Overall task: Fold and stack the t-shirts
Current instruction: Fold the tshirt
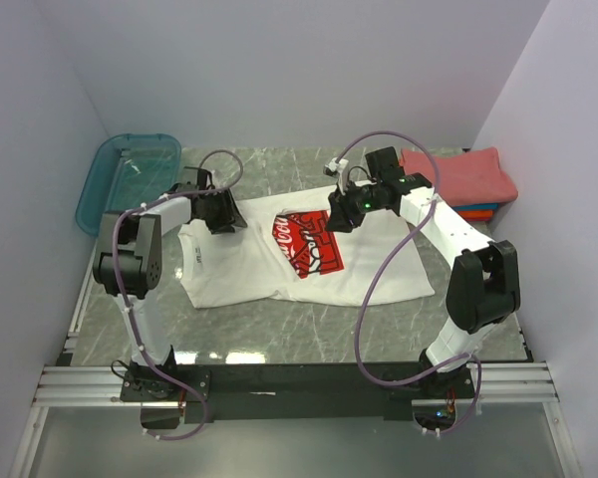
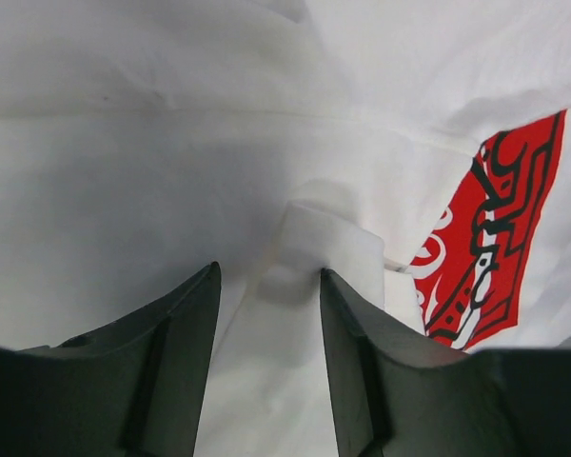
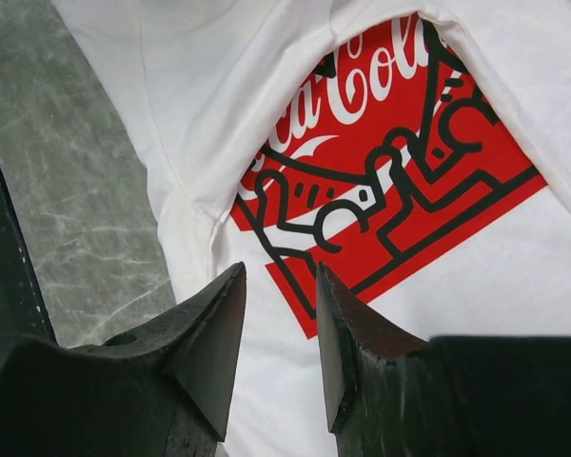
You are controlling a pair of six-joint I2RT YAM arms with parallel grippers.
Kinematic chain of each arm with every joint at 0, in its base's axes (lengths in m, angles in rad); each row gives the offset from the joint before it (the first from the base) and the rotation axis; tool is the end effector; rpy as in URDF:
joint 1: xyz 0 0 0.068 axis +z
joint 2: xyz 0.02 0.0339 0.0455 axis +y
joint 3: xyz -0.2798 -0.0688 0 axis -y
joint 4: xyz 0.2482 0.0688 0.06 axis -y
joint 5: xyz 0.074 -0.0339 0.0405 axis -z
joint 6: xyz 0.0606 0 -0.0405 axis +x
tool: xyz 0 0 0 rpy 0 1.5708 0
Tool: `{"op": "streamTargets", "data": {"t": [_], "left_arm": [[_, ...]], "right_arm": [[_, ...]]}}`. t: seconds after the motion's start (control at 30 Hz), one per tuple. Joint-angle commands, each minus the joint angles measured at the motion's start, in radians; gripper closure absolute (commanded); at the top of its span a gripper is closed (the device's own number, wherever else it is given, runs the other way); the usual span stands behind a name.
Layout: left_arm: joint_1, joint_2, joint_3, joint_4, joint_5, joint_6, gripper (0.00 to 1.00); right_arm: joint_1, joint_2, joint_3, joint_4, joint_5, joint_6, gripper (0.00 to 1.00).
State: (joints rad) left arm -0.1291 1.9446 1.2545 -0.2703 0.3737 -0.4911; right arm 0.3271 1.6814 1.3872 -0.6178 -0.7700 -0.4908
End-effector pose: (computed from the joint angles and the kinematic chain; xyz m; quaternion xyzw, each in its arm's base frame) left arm 0.4201 -0.0769 0.1554 -0.1138 0.9319 -0.2588 0.2271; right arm 0.3442 0.1613 0.2841 -0.4602 0.7563 0.3297 0.3278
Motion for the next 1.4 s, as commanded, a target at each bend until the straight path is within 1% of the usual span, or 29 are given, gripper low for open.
{"op": "streamTargets", "data": {"t": [0.0, 0.13, 0.23, 0.33, 0.37, 0.47, 0.53, 0.57, 0.63, 0.67, 0.7, 0.73, 0.83, 0.87, 0.93, 0.97, 1.03, 1.07, 1.1, 1.17, 1.23, 1.3, 1.33, 1.37], "left_arm": [[-0.004, 0.023, 0.013, 0.066, 0.125, -0.003, 0.49], [-0.004, 0.037, 0.019, 0.065, 0.152, -0.004, 0.50], [-0.004, 0.034, 0.019, 0.071, 0.163, -0.007, 0.54], [-0.004, 0.027, 0.017, 0.069, 0.162, -0.007, 0.66], [-0.004, 0.016, 0.014, 0.068, 0.159, -0.009, 0.73], [-0.004, -0.022, -0.003, 0.065, 0.137, -0.012, 0.86], [-0.006, -0.077, -0.020, 0.071, 0.125, -0.014, 0.87], [-0.006, -0.099, -0.042, 0.072, 0.125, -0.014, 0.91], [-0.015, -0.166, -0.067, 0.071, 0.122, -0.014, 0.93], [-0.020, -0.193, -0.099, 0.069, 0.120, -0.007, 0.97], [-0.033, -0.219, -0.119, 0.072, 0.122, -0.007, 0.99], [-0.041, -0.272, -0.165, 0.083, 0.126, -0.013, 0.99], [-0.102, -0.367, -0.236, 0.092, 0.125, -0.023, 0.99], [-0.144, -0.390, -0.286, 0.098, 0.114, -0.027, 0.99], [-0.188, -0.446, -0.341, 0.106, 0.097, -0.049, 0.99], [-0.232, -0.464, -0.401, 0.115, 0.079, -0.056, 0.98], [-0.282, -0.516, -0.482, 0.115, 0.045, -0.084, 0.94], [-0.328, -0.538, -0.509, 0.115, 0.013, -0.098, 0.94], [-0.351, -0.585, -0.533, 0.112, -0.007, -0.112, 0.93], [-0.417, -0.636, -0.595, 0.102, -0.048, -0.151, 0.90], [-0.457, -0.709, -0.641, 0.095, -0.084, -0.197, 0.87], [-0.510, -0.758, -0.655, 0.068, -0.117, -0.222, 0.76], [-0.529, -0.772, -0.653, 0.053, -0.134, -0.233, 0.63], [-0.558, -0.788, -0.647, 0.037, -0.154, -0.236, 0.59]], "right_arm": [[-0.005, -0.031, 0.006, 0.012, -0.034, -0.005, 0.57], [-0.013, -0.031, 0.006, 0.012, -0.041, -0.002, 0.57], [-0.014, -0.028, 0.007, 0.013, -0.045, 0.003, 0.57], [-0.016, -0.028, 0.006, 0.013, -0.048, 0.003, 0.57], [-0.014, -0.029, 0.006, 0.013, -0.048, 0.004, 0.57], [-0.016, -0.031, 0.004, 0.010, -0.049, 0.000, 0.57], [-0.016, -0.032, 0.003, 0.012, -0.048, 0.000, 0.57], [-0.016, -0.032, 0.001, 0.012, -0.048, 0.000, 0.57], [-0.014, -0.034, -0.001, 0.009, -0.051, -0.003, 0.57], [-0.014, -0.034, -0.001, 0.009, -0.051, -0.005, 0.57], [-0.016, -0.035, -0.001, 0.006, -0.049, -0.006, 0.57], [-0.014, -0.037, -0.002, 0.004, -0.051, -0.006, 0.57], [-0.014, -0.040, -0.002, 0.004, -0.052, -0.006, 0.57], [-0.014, -0.040, -0.001, 0.000, -0.054, -0.006, 0.57], [-0.014, -0.042, 0.001, -0.002, -0.052, -0.009, 0.57], [-0.016, -0.042, 0.001, -0.003, -0.054, -0.009, 0.57], [-0.014, -0.045, -0.002, -0.003, -0.052, -0.009, 0.57], [-0.014, -0.043, -0.002, -0.005, -0.052, -0.011, 0.57], [-0.016, -0.043, -0.002, -0.007, -0.054, -0.011, 0.57], [-0.016, -0.038, 0.003, -0.008, -0.054, -0.009, 0.57], [-0.014, -0.034, 0.007, -0.007, -0.055, -0.006, 0.57], [-0.014, -0.029, 0.012, -0.011, -0.057, -0.003, 0.57], [-0.014, -0.028, 0.015, -0.013, -0.058, -0.003, 0.57], [-0.014, -0.028, 0.015, -0.013, -0.060, -0.002, 0.57]]}}
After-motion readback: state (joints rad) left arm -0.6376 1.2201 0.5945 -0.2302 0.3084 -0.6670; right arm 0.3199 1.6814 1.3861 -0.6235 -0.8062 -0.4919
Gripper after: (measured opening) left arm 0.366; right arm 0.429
